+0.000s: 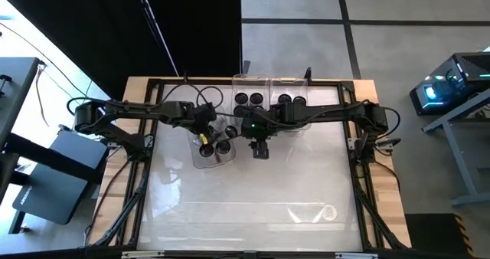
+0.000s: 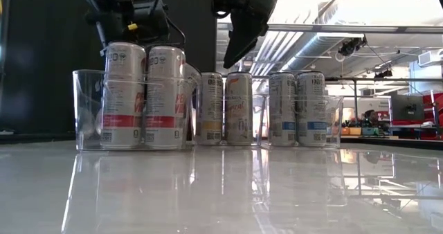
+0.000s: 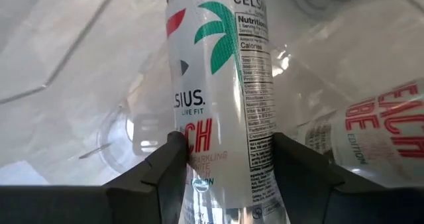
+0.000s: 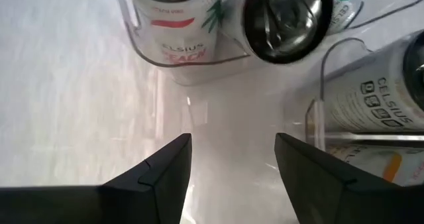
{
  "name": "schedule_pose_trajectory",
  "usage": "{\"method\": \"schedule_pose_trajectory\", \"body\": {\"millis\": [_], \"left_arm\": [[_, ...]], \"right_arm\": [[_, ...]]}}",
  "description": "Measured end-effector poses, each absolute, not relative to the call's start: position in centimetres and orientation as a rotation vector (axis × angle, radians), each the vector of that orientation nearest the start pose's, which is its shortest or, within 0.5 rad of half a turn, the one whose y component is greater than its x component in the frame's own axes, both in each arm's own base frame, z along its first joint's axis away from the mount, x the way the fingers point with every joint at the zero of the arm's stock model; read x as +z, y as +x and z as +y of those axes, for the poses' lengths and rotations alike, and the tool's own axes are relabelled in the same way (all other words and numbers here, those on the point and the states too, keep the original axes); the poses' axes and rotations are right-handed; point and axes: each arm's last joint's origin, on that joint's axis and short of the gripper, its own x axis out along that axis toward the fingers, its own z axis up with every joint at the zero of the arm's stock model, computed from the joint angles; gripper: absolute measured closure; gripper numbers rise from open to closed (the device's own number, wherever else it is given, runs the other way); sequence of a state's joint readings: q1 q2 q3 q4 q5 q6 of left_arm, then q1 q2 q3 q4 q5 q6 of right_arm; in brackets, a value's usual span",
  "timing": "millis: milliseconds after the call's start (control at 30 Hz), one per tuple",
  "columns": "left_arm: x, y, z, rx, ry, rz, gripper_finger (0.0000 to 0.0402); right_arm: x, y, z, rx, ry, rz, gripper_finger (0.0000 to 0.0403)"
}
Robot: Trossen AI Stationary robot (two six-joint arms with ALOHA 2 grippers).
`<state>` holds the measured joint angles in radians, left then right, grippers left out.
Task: Sort soda cans
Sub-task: Adjust the white pink soda cans
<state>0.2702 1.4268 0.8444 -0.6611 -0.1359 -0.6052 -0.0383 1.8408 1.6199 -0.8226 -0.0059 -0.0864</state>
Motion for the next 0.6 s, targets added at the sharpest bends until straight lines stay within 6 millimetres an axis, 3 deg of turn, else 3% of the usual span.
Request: {"method": "schedule_pose_trajectory", "body": {"millis": [367,600], "left_arm": [[20.5,23.4,7.5,0.721,-0.602,1.035,0.0241],[19.3,23.3,8.0,0.724,-0.593,1.079,0.0269]], "right_arm": [[27.9,39.1,-1.5,0.0,-0.063,1.047,0.019],[28.2,39.5,-1.6,-0.004,-0.064,0.997,0.019]]}}
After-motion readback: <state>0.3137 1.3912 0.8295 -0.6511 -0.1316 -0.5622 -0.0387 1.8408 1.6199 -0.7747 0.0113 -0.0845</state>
